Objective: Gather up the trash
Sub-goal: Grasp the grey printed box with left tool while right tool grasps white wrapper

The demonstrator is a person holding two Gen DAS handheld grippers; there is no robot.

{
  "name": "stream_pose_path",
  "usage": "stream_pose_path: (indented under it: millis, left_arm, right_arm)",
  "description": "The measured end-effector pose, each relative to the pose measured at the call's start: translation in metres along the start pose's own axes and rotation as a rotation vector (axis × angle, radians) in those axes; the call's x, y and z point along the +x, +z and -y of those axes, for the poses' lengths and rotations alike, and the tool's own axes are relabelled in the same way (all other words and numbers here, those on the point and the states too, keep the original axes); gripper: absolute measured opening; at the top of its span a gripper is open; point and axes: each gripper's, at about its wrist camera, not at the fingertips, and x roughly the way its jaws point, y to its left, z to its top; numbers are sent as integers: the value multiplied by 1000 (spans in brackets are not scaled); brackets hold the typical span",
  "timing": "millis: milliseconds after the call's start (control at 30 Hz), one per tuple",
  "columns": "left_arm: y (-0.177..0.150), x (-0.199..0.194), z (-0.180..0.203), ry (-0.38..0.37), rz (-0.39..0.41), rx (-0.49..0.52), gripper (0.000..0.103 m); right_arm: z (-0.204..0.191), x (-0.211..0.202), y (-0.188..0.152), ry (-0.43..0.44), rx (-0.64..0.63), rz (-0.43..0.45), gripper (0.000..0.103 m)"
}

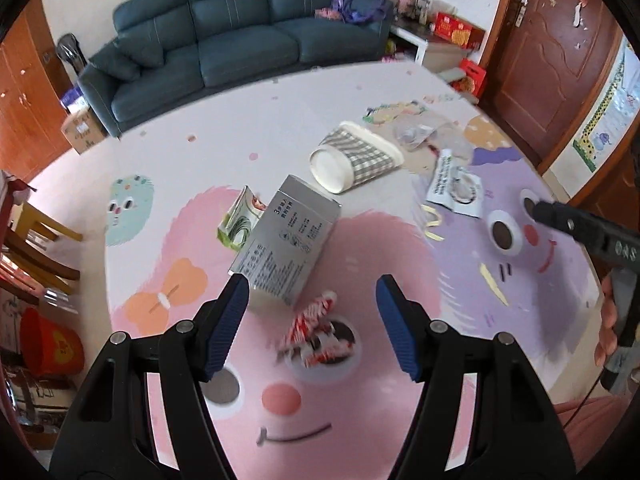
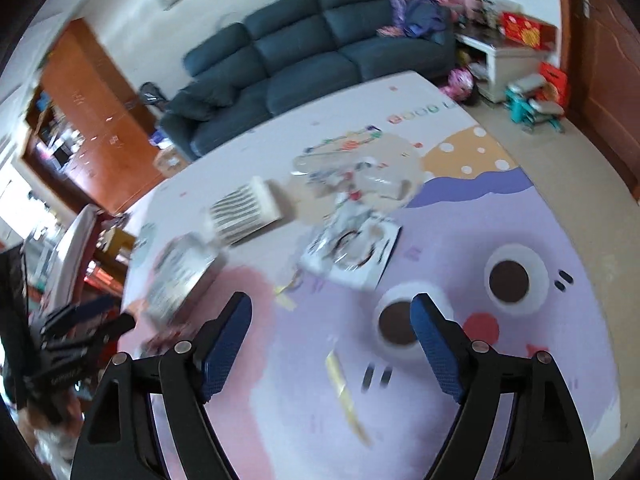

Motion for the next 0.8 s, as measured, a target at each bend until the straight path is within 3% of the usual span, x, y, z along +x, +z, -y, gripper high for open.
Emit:
stream_pose_path:
  millis: [133,367,600,800]
  left_arm:
    - [16,41,-9,-10,-87,5,63]
    - [32,77,-15,10,-128,16,63]
    - [40,89,-13,24,-138,59,63]
    - [41,99,-4,40,-161,102,63]
  right_arm:
    - [19,45,24,-19,98,-48,83]
    - [27,99,40,-83,199,-105,83]
    - [-2,133,44,-204,127,-118,94]
    - [-24,155,42,-339,-9,-120,94]
